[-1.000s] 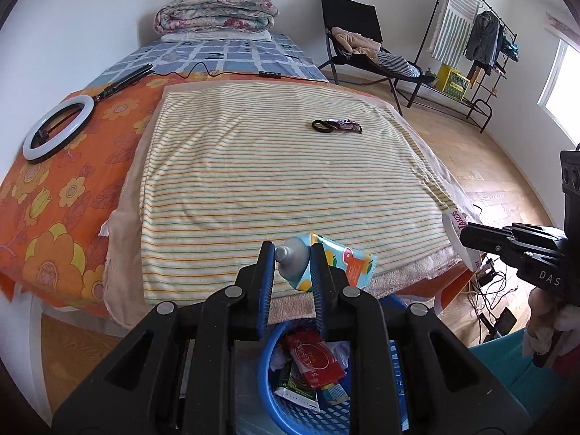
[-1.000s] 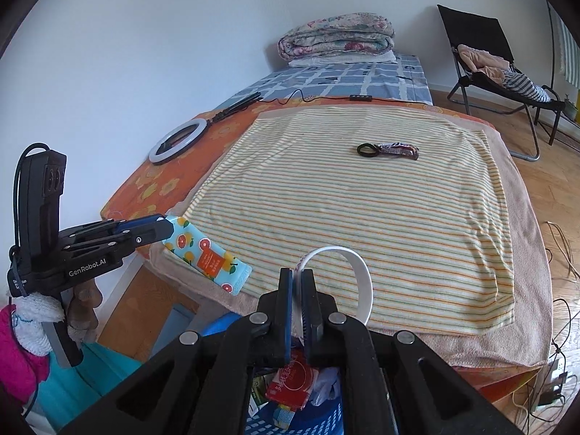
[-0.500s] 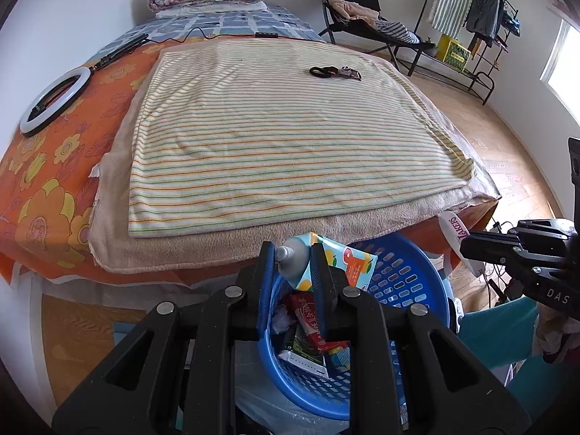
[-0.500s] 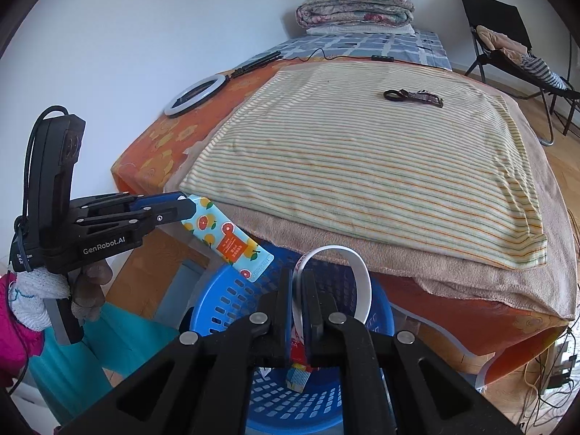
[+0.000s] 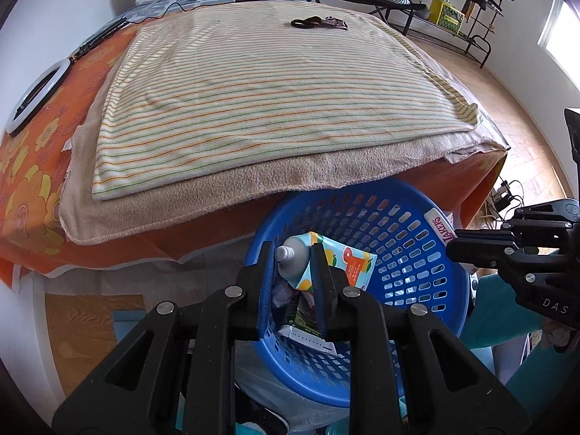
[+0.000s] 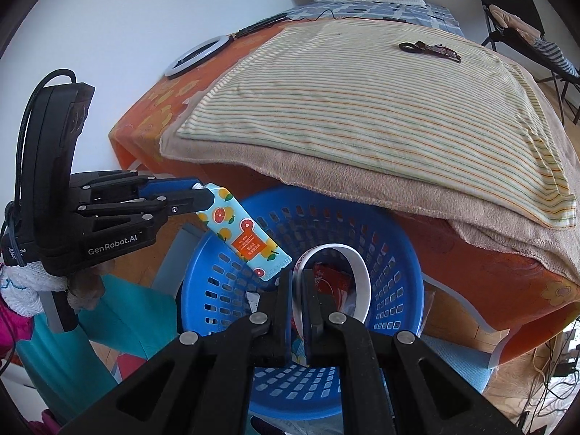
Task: Collect trash
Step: 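Carry the tube with the left tool while the right tool carries the white band to the basket, then open the left tool over the basket while the right tool releases the white band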
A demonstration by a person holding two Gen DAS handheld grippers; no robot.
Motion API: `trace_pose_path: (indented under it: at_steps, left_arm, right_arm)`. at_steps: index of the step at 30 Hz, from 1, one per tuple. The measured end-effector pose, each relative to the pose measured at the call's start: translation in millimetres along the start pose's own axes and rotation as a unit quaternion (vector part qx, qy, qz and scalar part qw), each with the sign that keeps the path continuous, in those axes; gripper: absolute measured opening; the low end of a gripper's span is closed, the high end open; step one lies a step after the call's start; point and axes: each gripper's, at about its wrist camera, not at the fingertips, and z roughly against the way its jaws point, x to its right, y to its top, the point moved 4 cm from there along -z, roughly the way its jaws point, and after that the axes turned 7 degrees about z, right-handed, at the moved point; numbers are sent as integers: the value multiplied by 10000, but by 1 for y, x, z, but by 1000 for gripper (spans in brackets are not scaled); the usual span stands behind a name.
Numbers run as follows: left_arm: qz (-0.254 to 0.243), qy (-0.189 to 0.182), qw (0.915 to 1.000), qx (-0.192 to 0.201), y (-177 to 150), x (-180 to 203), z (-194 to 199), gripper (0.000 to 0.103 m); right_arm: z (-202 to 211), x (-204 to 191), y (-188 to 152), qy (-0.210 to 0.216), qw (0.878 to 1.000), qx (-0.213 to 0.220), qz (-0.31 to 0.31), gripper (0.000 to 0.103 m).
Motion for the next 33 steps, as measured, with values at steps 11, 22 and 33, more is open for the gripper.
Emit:
trace_pose_path:
  at_steps: [11, 22, 33]
  left_arm:
    - [-193, 67, 9994, -268, -14, 11, -17, 18]
    - [-279, 162, 9988, -375, -17, 12, -25, 19]
    - [-267, 254, 9982, -478, -20, 12, -32, 19]
  right_arm:
    - [-19, 10, -16, -75, 9992, -342, -203, 3]
    - [-24, 16, -19, -127, 9986, -436, -277, 9]
    - [-23, 16, -19, -140, 9987, -416, -253, 32]
